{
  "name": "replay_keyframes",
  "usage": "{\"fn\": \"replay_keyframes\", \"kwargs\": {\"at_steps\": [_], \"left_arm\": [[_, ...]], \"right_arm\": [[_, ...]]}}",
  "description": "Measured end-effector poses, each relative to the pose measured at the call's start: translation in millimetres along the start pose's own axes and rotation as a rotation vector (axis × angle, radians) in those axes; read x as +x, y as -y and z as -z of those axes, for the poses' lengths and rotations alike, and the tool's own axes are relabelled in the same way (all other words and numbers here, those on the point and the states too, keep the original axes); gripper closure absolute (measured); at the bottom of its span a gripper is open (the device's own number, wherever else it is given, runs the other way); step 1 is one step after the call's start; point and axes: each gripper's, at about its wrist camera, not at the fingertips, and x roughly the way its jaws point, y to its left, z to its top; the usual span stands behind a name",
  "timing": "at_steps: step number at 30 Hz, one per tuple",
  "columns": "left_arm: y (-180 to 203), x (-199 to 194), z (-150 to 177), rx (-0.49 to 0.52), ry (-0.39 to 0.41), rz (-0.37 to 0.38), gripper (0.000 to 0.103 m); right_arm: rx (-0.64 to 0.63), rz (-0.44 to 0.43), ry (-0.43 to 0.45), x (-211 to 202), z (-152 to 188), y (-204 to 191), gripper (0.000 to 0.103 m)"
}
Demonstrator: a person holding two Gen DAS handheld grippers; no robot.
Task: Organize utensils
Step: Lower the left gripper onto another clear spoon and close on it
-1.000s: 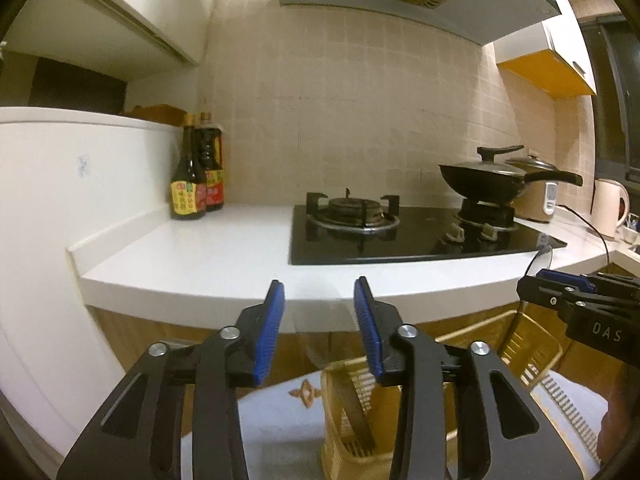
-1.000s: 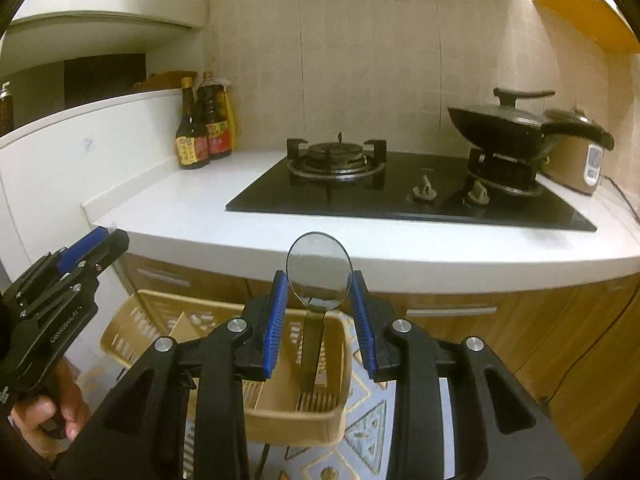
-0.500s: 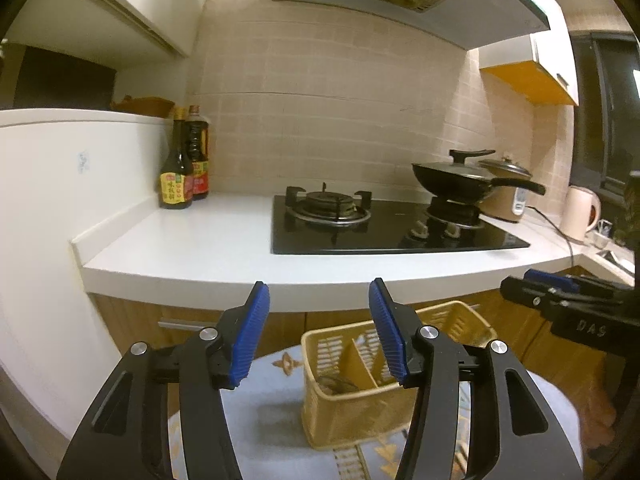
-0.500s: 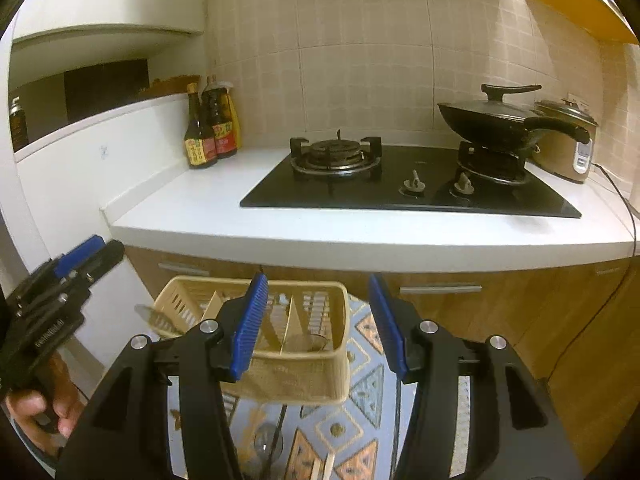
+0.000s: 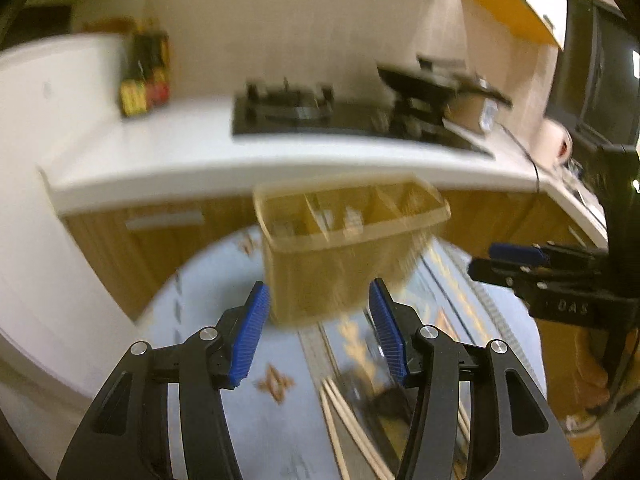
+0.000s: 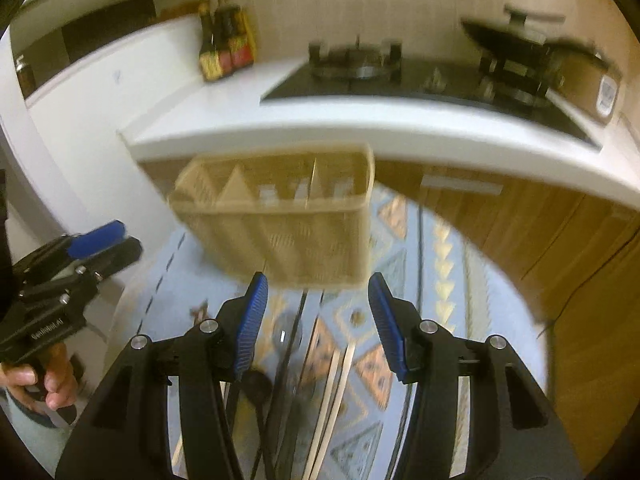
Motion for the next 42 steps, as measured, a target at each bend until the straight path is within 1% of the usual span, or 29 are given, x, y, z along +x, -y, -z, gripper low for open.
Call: {"fn": "replay_keyframes", "kwargs": {"at_steps": [3,6,9,11,13,15,16,20,23,27,30,35,38,39,40,41,42], "left_arm": [[-1,20,14,-0.010,-0.102,0.040,0.053],[-3,47,31,-0.053,-0.234,0.097,0.053],[-5,65,41,-0.084,-0.303,0.128,0.054],[-7,77,46,-0.106,-0.334,0.136,0.054],[-8,86,47,-0.126,-0.354,0.141,0.054],[-7,93,46,-0.130,-0.359,0.127,0.054],[-6,97,47,-0.126,-0.359,0.115,0.054],[-3,105,48,-0.127,-0.370,0.109,0.054],[2,112,50,-0.111,-0.383,0.082,0.054],[9,123,52,-0.091,-0.411,0.049,0.054],[17,123,53,-0.053,-0.412,0.010,0.054],[30,128,55,-0.026,-0.419,-0.031,0.054],[39,130,56,-0.005,-0.416,-0.063,0.055],[41,131,56,0.001,-0.414,-0.073,0.058],[43,131,57,0.014,-0.411,-0.091,0.068],[44,131,57,0.022,-0.409,-0.111,0.071],[46,131,57,0.024,-0.406,-0.114,0.072]], "right_arm": [[0.029,-0.052,-0.123,22,12,6,0.054],[0.066,-0.101,-0.252,48,31,11,0.054],[0.069,-0.143,-0.327,66,46,10,0.054],[0.061,-0.150,-0.357,75,52,6,0.054],[0.053,-0.161,-0.370,80,57,3,0.055],[0.026,-0.163,-0.371,84,59,-2,0.055],[0.010,-0.161,-0.370,87,60,-5,0.055],[-0.068,-0.149,-0.362,96,64,-16,0.055],[-0.116,-0.120,-0.359,101,67,-21,0.055],[-0.125,-0.132,-0.364,107,75,-23,0.055],[-0.124,-0.138,-0.360,102,81,-18,0.055],[-0.126,-0.144,-0.355,98,74,-16,0.055],[-0.158,-0.132,-0.357,99,74,-20,0.055],[-0.179,-0.121,-0.357,100,76,-22,0.055],[-0.196,-0.118,-0.357,100,76,-24,0.055],[-0.209,-0.116,-0.358,99,78,-27,0.055],[-0.226,-0.112,-0.359,99,79,-28,0.055]]}}
